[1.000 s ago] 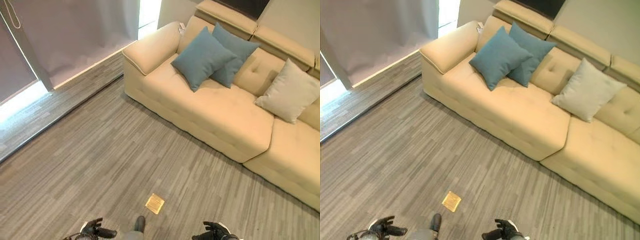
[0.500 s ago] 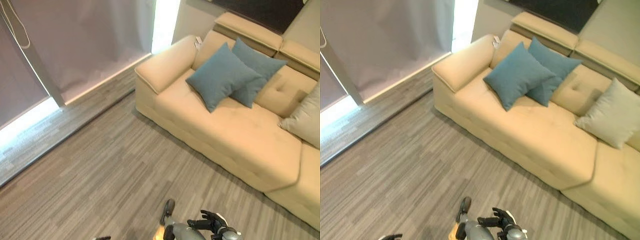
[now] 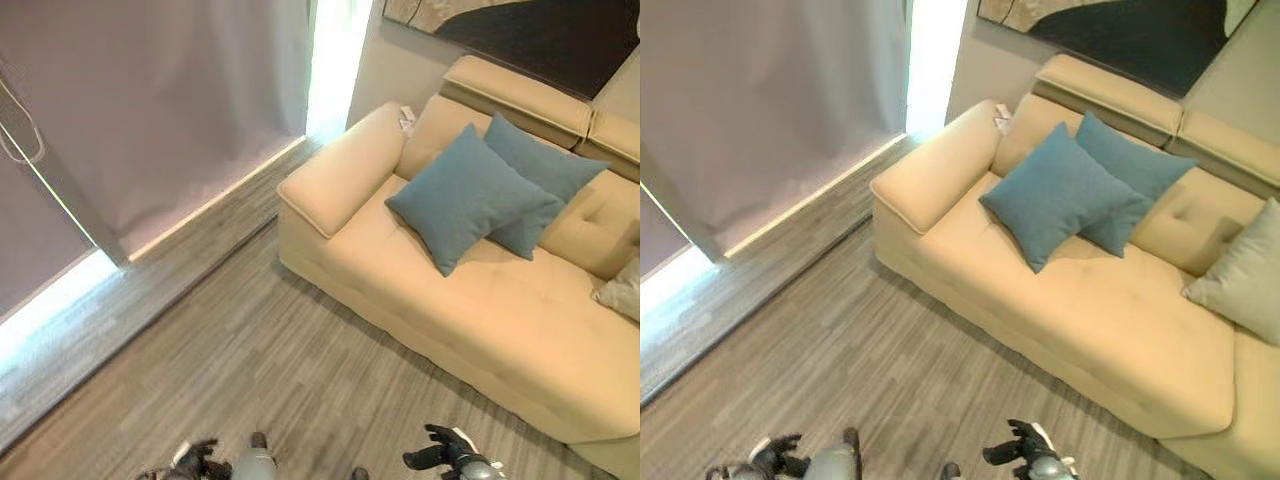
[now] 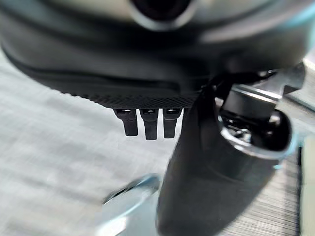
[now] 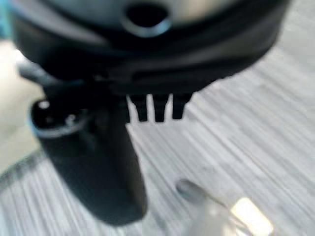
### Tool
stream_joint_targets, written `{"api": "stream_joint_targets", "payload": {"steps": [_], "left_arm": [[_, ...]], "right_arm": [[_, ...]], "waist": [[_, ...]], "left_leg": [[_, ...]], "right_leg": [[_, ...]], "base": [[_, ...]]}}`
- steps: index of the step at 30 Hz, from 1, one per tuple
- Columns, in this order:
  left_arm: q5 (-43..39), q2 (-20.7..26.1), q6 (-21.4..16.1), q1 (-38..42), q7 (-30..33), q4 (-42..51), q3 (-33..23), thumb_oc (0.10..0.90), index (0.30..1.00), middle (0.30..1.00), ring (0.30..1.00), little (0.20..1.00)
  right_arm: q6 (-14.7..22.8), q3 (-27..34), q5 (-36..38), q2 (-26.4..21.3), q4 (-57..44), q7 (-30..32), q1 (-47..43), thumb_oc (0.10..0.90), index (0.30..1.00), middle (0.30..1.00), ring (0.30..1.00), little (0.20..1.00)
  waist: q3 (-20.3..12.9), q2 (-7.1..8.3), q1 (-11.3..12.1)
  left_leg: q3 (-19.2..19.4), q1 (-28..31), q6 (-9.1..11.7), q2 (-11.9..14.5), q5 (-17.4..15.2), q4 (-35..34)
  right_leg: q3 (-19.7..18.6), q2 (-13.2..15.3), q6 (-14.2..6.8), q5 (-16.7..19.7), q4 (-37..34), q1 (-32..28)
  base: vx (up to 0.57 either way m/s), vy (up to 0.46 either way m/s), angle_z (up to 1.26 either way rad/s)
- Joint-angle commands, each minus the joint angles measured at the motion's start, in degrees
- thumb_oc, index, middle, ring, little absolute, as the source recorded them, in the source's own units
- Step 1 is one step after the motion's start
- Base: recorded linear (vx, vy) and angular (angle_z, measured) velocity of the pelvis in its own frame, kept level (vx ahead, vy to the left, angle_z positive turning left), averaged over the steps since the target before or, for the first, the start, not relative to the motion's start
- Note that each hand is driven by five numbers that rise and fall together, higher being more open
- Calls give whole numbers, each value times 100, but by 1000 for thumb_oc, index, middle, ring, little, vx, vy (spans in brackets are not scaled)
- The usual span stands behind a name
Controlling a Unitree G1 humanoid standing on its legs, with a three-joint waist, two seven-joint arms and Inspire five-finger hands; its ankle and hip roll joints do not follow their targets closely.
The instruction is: Pick up all the scattered cushions and arrange them neatly on the sofa.
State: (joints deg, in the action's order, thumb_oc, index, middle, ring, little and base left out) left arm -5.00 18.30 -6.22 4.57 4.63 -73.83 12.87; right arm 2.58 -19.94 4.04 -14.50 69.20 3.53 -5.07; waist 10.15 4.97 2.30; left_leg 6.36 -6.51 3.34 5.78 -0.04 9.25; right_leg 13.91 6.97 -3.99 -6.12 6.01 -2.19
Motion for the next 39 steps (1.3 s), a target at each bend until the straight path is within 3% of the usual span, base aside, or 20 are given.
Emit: {"api": "stream_joint_targets", "payload": {"steps": [1, 2, 3, 6, 7, 10, 11, 12, 13, 18, 20, 23, 31, 32, 33, 34, 36, 37, 38, 39], "left_arm": [[-8, -289, -155, 145, 7, -65, 131, 800, 900, 900, 900, 900], [-8, -289, -155, 145, 7, -65, 131, 800, 900, 900, 900, 900], [232, -372, -127, 262, 50, -414, 390, 800, 900, 900, 900, 900], [378, -407, -96, 195, 100, -492, 408, 800, 900, 900, 900, 900], [577, -388, -96, 140, 115, -547, 448, 800, 900, 900, 900, 900], [769, -293, -112, 129, 158, -517, 524, 800, 900, 900, 900, 900], [858, -200, -125, 89, 210, -482, 532, 800, 900, 900, 900, 900], [858, -199, -125, 87, 210, -481, 532, 800, 900, 900, 900, 900], [888, -123, -129, 77, 262, -442, 481, 800, 900, 900, 900, 900], [921, -5, -172, 194, 315, -328, 417, 800, 900, 900, 900, 900], [968, -25, -231, 308, 322, -192, 450, 800, 900, 900, 900, 900], [1003, -122, -277, 313, 331, -160, 528, 800, 900, 900, 900, 900], [1003, -122, -277, 313, 331, -159, 528, 800, 900, 900, 900, 900], [1045, -225, -265, 283, 314, -143, 625, 800, 900, 900, 900, 900], [617, -652, -294, 419, 184, 202, 882, 800, 900, 900, 900, 900], [564, -680, -289, 438, 239, 250, 895, 800, 900, 900, 900, 900], [564, -680, -289, 438, 239, 250, 895, 800, 900, 900, 900, 900], [457, -721, -272, 383, 253, 157, 815, 800, 900, 900, 900, 900], [360, -724, -246, 323, 253, -17, 704, 800, 900, 900, 900, 900], [360, -724, -246, 323, 253, -17, 704, 800, 900, 900, 900, 900]], "right_arm": [[72, 172, -69, -328, 9, 146, -149, 800, 900, 900, 900, 900], [72, 172, -69, -328, 9, 146, -149, 800, 900, 900, 900, 900], [113, 167, -244, -384, 317, 276, -374, 800, 900, 900, 900, 900], [88, 180, -313, -340, 372, 291, -358, 800, 900, 900, 900, 900], [80, 285, -226, -254, 360, 252, -328, 800, 900, 900, 900, 900], [65, 284, -214, -193, 275, 200, -340, 800, 900, 900, 900, 900], [89, 205, -310, -170, 88, 193, -272, 800, 900, 900, 900, 900], [86, 205, -311, -171, 84, 194, -269, 800, 900, 900, 900, 900], [105, 166, -401, -168, -2, 227, -236, 800, 900, 900, 900, 900], [85, 152, -494, -140, 22, 238, -51, 800, 900, 900, 900, 900], [38, 329, -456, -176, 229, 224, 130, 800, 900, 900, 900, 900], [22, 527, -349, -201, 468, 244, 329, 800, 900, 900, 900, 900], [22, 526, -349, -201, 468, 244, 330, 800, 900, 900, 900, 900], [18, 640, -232, -244, 622, 249, 466, 800, 900, 900, 900, 900], [78, 577, -73, -470, 566, 383, 168, 800, 900, 900, 900, 900], [103, 540, -54, -466, 462, 456, 52, 800, 900, 900, 900, 900], [103, 540, -54, -465, 462, 456, 52, 800, 900, 900, 900, 900], [134, 463, -86, -442, 378, 501, -64, 800, 900, 900, 900, 900], [161, 362, -152, -386, 316, 542, -121, 800, 900, 900, 900, 900], [161, 362, -152, -386, 316, 542, -121, 800, 900, 900, 900, 900]], "waist": [[17, 98, 94], [17, 98, 94], [23, -178, 408], [-90, -210, 452], [-238, -178, 346], [-259, -218, 275], [-214, -247, 259], [-210, -243, 271], [-171, -283, 233], [-31, -342, -86], [0, -502, -295], [-30, -532, -418], [-31, -531, -418], [-135, -537, -491], [97, -464, -387], [118, -449, -268], [115, -446, -270], [75, -458, -135], [43, -519, 34], [49, -517, 35]], "left_leg": [[-497, -528, 31, -255, -265, 714], [-497, -528, 31, -255, -265, 714], [-2191, -575, 303, -384, 580, -934], [-2455, -475, 281, -582, 532, -706], [-2260, -203, 72, -747, 268, -620], [-1896, -126, -100, -687, 100, -518], [-1513, 64, -224, -635, -86, -496], [-1500, 73, -227, -637, -89, -496], [-1132, 329, -242, -530, -212, -655], [-733, 840, -274, -570, -363, -965], [-627, 1139, -208, -477, -471, -1119], [-616, 1351, -179, -479, -632, -1157], [-616, 1349, -179, -479, -632, -1156], [-668, 1530, -140, -466, -858, -1090], [-370, 231, 213, -163, -261, 2069], [-367, -11, 134, -356, -406, 1689], [-368, -14, 134, -360, -402, 1685], [-365, -143, 27, -476, -577, 729], [-426, -408, 79, -360, 125, -451], [-424, -395, 79, -361, 131, -462]], "right_leg": [[296, -573, 190, 61, -554, -198], [296, -573, 190, 61, -554, -198], [-288, -781, 151, -206, -501, -592], [-483, -673, 68, -175, -477, -552], [-733, -409, -160, -71, -186, -450], [-697, -183, -324, 71, 521, -71], [-253, 156, -403, 356, 962, 283], [-267, 161, -405, 348, 977, 287], [396, 445, -365, 469, 801, 447], [701, 184, -448, 905, -137, 1063], [923, 273, -570, 1109, -712, 1389], [783, 252, -598, 1149, -800, 1347], [783, 252, -598, 1149, -799, 1348], [587, 133, -489, 1169, -737, 1212], [516, -123, 77, 605, -647, 356], [462, -149, 57, 501, -669, 236], [464, -146, 56, 500, -667, 239], [443, -195, -19, 357, -742, 75], [470, -341, -23, 154, -782, -220], [469, -340, -23, 154, -782, -227]], "base": [[0, 0, 7], [541, 491, 10], [631, 617, 21], [389, 459, -70], [230, 335, -116], [198, 324, -128], [139, 236, -165], [151, 215, -194], [68, 71, -164], [228, 37, -136], [385, -87, -32], [231, -64, 3], [52, -16, 19], [941, -429, -2], [1096, -383, 35], [832, -301, 50], [183, 67, 7], [468, 212, -77], [468, 211, -92], [470, 225, -147]]}}
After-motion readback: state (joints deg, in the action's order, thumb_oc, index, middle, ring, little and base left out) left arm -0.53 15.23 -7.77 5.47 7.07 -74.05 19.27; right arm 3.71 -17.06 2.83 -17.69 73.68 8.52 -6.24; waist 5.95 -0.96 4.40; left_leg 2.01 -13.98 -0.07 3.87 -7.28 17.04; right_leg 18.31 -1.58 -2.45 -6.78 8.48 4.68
